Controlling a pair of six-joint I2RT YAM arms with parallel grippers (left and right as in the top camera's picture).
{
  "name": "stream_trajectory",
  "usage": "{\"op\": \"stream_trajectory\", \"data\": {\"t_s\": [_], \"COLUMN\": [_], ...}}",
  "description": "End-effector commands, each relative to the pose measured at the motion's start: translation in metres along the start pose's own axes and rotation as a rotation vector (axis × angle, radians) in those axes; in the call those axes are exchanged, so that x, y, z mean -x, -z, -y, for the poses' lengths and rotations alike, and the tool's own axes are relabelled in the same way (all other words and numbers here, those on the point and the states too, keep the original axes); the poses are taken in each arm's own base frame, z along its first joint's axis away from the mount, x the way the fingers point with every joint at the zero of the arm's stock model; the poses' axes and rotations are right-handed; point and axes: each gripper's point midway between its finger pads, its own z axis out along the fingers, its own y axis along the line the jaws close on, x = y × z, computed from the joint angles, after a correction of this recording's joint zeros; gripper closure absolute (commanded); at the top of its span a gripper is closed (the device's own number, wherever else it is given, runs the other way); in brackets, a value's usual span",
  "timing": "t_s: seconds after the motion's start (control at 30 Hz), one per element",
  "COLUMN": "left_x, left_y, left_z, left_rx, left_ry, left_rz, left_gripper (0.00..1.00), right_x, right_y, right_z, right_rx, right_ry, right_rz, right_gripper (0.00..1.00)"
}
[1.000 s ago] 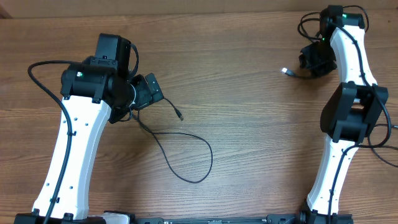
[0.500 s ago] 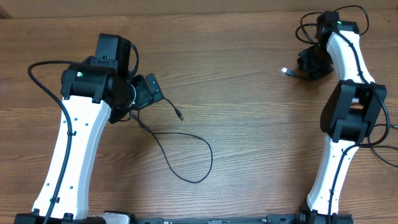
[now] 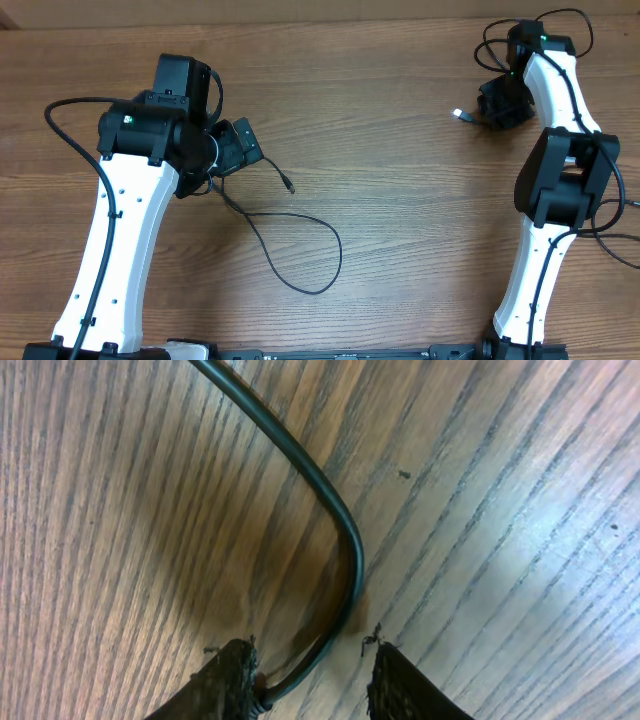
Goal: Untangle cables
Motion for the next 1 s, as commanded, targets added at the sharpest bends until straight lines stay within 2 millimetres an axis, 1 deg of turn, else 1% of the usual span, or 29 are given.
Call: {"op": "stream_trajectory", "data": {"t_s": [0.0,0.13,0.27,0.3,0.33,0.4,0.43,0.47,0.5,0.6,0.67,0.7,0.83,0.97], "left_x": [0.001,0.001,0.001,0.001,0.001,0.001,0.001,0.001,0.001,0.001,0.001,0.001,0.001,0.001], "left_y": [0.001,0.001,0.001,0.001,0.001,0.001,0.001,0.001,0.001,0.001,0.001,0.001,0.001,0.001], "left_z": [0.002,0.002,0.002,0.002,0.002,0.002,0.002,0.002,0.002,0.002,0.002,0.002,0.002,0.002], "left_rx": [0.001,0.001,0.001,0.001,0.001,0.001,0.001,0.001,0.001,0.001,0.001,0.001,0.002,0.001], "left_ry": [0.006,0.006,0.006,0.006,0.006,0.006,0.006,0.006,0.006,0.006,0.006,0.006,0.006,0.006], "left_rz": [0.007,0.007,0.007,0.007,0.007,0.007,0.007,0.007,0.007,0.007,0.007,0.007,0.007,0.007], "left_gripper": [0.01,0.01,0.00,0.00,0.01,0.00,0.01,0.00,0.01,0.00,0.01,0.00,0.01,0.00], "right_x": [-0.003,-0.004,-0.012,-0.015,-0.016,-0.018,-0.020,-0.020,-0.021,-0.017,-0.012,-0.007,0.013,0.025], "right_y": [-0.007,-0.014,-0.029,-0.034,-0.034,-0.036,-0.036,-0.035,-0.035,-0.034,-0.032,-0.031,-0.023,-0.014], "right_z": [0.000,0.000,0.000,-0.001,-0.002,-0.006,-0.011,-0.015,-0.020,-0.037,-0.049,-0.058,-0.084,-0.106], "right_rx": [-0.012,-0.023,-0.039,-0.035,-0.031,-0.014,0.009,0.029,0.053,0.128,0.181,0.223,0.340,0.439], "right_ry": [0.000,0.004,0.010,0.011,0.012,0.013,0.012,0.013,0.013,0.016,0.016,0.017,0.023,0.033], "right_rz": [-0.002,-0.002,-0.036,-0.054,-0.056,-0.069,-0.081,-0.088,-0.093,-0.089,-0.072,-0.058,0.013,0.058], "right_gripper": [0.64,0.64,0.63,0.64,0.64,0.69,0.81,0.85,0.87,0.88,0.96,0.96,0.96,0.96]}}
